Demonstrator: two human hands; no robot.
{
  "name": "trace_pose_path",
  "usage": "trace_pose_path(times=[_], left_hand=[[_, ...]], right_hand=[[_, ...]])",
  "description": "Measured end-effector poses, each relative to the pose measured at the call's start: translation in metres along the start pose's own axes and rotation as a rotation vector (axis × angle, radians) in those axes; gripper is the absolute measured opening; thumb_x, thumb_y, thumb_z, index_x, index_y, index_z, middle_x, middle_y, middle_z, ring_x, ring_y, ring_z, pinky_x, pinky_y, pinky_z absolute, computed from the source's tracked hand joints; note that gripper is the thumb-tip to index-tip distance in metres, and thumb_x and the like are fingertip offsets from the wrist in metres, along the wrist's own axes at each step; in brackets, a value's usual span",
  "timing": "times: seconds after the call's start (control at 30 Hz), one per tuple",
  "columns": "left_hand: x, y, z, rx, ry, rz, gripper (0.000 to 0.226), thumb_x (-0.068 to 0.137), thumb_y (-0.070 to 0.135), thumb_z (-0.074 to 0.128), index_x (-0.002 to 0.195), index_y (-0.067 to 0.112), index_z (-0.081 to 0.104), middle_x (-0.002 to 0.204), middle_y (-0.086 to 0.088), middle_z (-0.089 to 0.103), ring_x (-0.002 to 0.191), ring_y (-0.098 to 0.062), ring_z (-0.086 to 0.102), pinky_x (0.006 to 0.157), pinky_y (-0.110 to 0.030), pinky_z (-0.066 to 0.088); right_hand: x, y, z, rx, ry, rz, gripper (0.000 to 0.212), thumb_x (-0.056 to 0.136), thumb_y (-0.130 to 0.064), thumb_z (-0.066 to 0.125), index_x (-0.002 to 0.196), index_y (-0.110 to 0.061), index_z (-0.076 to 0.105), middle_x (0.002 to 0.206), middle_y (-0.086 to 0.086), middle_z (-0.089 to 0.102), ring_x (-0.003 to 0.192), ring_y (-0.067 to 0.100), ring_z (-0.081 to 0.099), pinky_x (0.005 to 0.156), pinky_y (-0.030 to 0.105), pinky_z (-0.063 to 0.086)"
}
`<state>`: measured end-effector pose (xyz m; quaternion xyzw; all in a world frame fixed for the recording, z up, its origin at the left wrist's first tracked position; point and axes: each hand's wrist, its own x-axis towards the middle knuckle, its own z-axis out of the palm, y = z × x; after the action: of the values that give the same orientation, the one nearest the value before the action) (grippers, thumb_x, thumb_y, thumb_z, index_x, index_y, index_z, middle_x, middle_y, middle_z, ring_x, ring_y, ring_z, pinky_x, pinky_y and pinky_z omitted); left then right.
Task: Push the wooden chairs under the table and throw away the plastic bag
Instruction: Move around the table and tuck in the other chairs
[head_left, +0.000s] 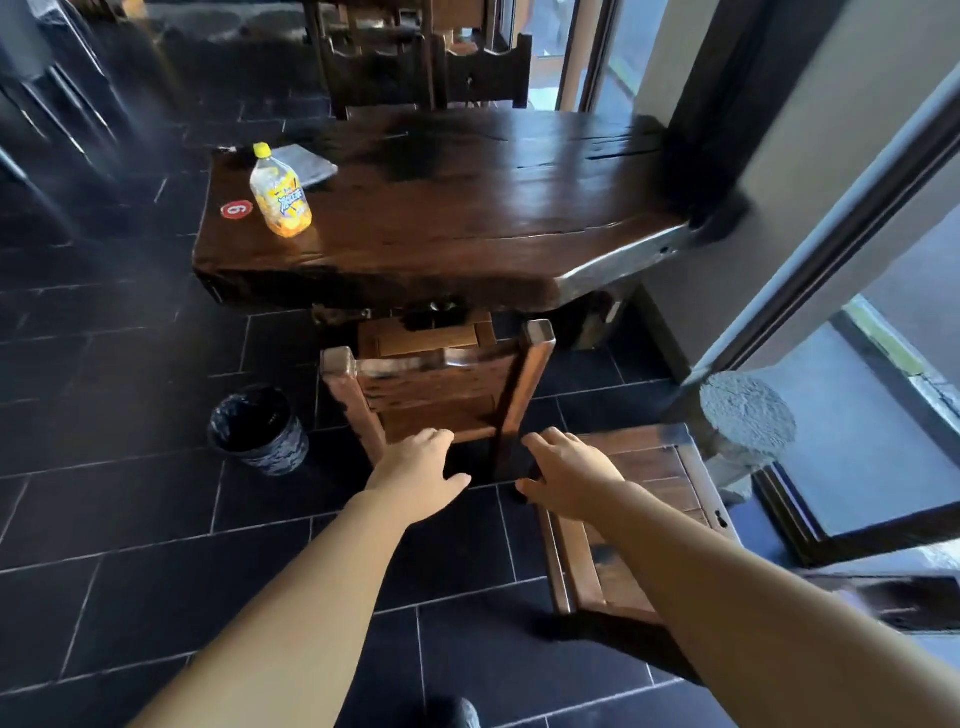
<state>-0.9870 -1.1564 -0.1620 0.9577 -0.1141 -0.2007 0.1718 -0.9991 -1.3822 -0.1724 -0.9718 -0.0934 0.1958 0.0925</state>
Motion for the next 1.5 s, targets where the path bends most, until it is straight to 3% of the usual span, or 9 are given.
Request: trace_pose_path(times=[0.23,0.53,0.7,0.83,1.13,1.3,1.4,1.5], left_hand=[[-0.037,0.094,0.049,0.136,-0.035,0.001,0.064,0.093,0.055,0.054,0.142,0.016,0.041,0.143,-0.001,0.047,0.132,-0.024,0.045,0.102,-0.044,0.045],[-0.044,0.256,0.124,0.060,0.043,-0.073,0.062,0.093,0.058,0.051,0.139,0.017,0.044,0.138,-0.001,0.052,0.126,-0.023,0.050,0.098,-0.041,0.047],[-0.044,0.314,0.159,0.085,0.023,-0.056,0.062,0.093,0.060,0.048,0.138,0.017,0.046,0.137,-0.001,0.053,0.125,-0.023,0.050,0.101,-0.042,0.044],[-0.044,0.341,0.186,0.076,-0.027,-0.057,0.062,0.092,0.059,0.048,0.138,0.017,0.045,0.138,-0.002,0.053,0.125,-0.024,0.050,0.101,-0.042,0.045],[-0.039,0.358,0.236,0.137,-0.002,-0.048,0.055,0.094,0.055,0.047,0.135,0.019,0.045,0.133,0.000,0.054,0.120,-0.024,0.053,0.100,-0.038,0.042],[-0.028,0.358,0.272,0.219,0.047,-0.089,0.068,0.093,0.063,0.042,0.145,0.021,0.036,0.143,0.002,0.048,0.130,-0.022,0.045,0.109,-0.039,0.034],[-0.019,0.359,0.288,0.298,0.058,-0.084,0.074,0.093,0.067,0.038,0.149,0.018,0.030,0.147,-0.001,0.044,0.133,-0.024,0.042,0.111,-0.041,0.030],[-0.007,0.370,0.301,0.250,0.013,-0.097,0.078,0.087,0.077,0.033,0.140,0.020,0.039,0.138,-0.001,0.052,0.126,-0.025,0.049,0.104,-0.042,0.036]], right_hand=[[-0.065,0.063,0.010,0.016,0.026,-0.043,0.061,0.089,-0.055,0.059,0.137,-0.020,0.044,0.135,0.006,0.050,0.126,0.031,0.050,0.098,0.046,0.049],[-0.132,0.220,0.000,0.070,0.014,-0.090,0.061,0.090,-0.053,0.060,0.144,-0.030,0.041,0.142,0.000,0.047,0.132,0.028,0.049,0.101,0.046,0.048],[-0.176,0.304,0.006,0.037,-0.017,-0.047,0.065,0.091,-0.056,0.055,0.143,-0.020,0.040,0.141,0.006,0.048,0.130,0.030,0.051,0.099,0.043,0.048],[-0.200,0.351,0.023,0.058,-0.059,0.005,0.068,0.090,-0.063,0.053,0.142,-0.020,0.042,0.138,0.005,0.050,0.125,0.029,0.054,0.094,0.040,0.048],[-0.219,0.389,0.068,0.021,0.019,0.064,0.063,0.084,-0.074,0.045,0.129,-0.030,0.048,0.130,-0.003,0.053,0.127,0.023,0.049,0.102,0.043,0.040],[-0.215,0.399,0.084,-0.032,0.063,0.055,0.082,0.069,-0.083,0.025,0.128,-0.031,0.049,0.130,-0.006,0.054,0.128,0.023,0.049,0.111,0.049,0.032],[-0.210,0.405,0.103,-0.043,0.059,0.053,0.080,0.072,-0.085,0.030,0.127,-0.031,0.050,0.130,-0.008,0.054,0.130,0.021,0.048,0.115,0.053,0.026],[-0.205,0.412,0.126,-0.040,0.109,0.021,0.075,0.073,-0.087,0.039,0.112,-0.026,0.059,0.112,-0.005,0.062,0.115,0.024,0.058,0.111,0.055,0.032]])
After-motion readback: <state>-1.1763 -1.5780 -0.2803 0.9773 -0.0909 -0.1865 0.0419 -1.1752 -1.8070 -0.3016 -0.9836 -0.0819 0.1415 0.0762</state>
